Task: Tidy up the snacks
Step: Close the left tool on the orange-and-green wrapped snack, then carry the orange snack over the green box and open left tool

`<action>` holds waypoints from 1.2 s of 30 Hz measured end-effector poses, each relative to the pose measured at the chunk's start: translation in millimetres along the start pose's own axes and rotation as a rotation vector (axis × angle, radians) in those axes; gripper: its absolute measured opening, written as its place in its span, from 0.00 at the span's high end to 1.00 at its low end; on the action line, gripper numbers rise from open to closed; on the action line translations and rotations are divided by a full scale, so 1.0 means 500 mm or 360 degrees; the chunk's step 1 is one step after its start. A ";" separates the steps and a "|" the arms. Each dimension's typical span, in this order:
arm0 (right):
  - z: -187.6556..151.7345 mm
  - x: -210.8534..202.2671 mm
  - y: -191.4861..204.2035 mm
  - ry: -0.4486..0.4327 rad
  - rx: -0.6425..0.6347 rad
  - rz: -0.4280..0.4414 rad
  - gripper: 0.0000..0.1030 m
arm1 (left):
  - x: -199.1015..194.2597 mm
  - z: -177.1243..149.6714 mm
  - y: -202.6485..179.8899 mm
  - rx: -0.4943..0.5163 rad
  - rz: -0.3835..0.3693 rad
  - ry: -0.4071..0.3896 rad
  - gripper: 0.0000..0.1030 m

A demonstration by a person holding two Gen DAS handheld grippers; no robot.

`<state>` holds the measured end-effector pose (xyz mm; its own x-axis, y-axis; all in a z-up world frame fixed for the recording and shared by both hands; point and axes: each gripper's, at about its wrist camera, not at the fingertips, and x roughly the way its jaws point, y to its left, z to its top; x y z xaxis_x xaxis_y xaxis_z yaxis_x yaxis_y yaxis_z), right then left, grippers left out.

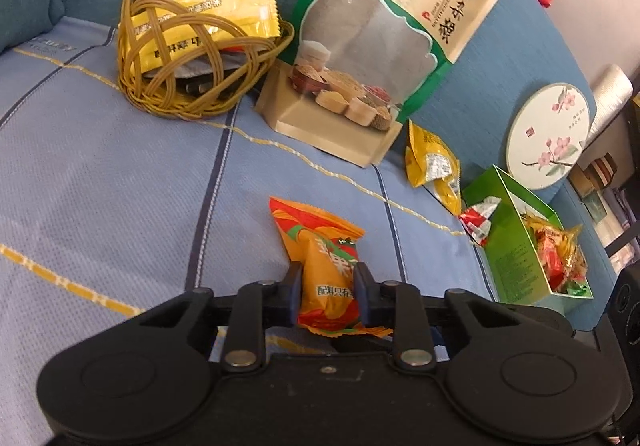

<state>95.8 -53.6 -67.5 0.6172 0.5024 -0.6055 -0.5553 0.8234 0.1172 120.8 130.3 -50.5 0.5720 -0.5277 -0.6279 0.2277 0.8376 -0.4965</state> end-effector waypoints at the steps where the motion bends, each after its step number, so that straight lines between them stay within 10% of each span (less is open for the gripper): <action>1: -0.002 -0.003 0.002 0.0003 -0.0004 -0.0001 0.65 | -0.002 -0.003 -0.003 0.0000 -0.0005 0.0007 0.36; 10: -0.038 -0.062 0.027 0.0034 -0.0038 -0.0012 0.69 | -0.020 -0.043 -0.031 0.0051 -0.0053 0.0053 0.35; 14: -0.046 -0.065 0.031 0.0045 -0.0047 -0.0034 0.69 | -0.030 -0.053 -0.036 0.0076 0.0004 -0.0003 0.00; 26: -0.042 -0.041 0.038 0.0031 -0.0083 -0.0054 0.54 | -0.026 -0.043 -0.010 0.0015 -0.0008 -0.0047 0.00; 36: -0.046 -0.056 0.033 0.0013 -0.0004 -0.0020 0.79 | -0.044 -0.041 -0.013 -0.0076 -0.0064 -0.0019 0.47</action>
<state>56.7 -60.2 -66.8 0.6193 0.4900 -0.6135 -0.5489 0.8289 0.1080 90.7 133.6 -45.4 0.5725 -0.5589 -0.5999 0.2132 0.8080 -0.5493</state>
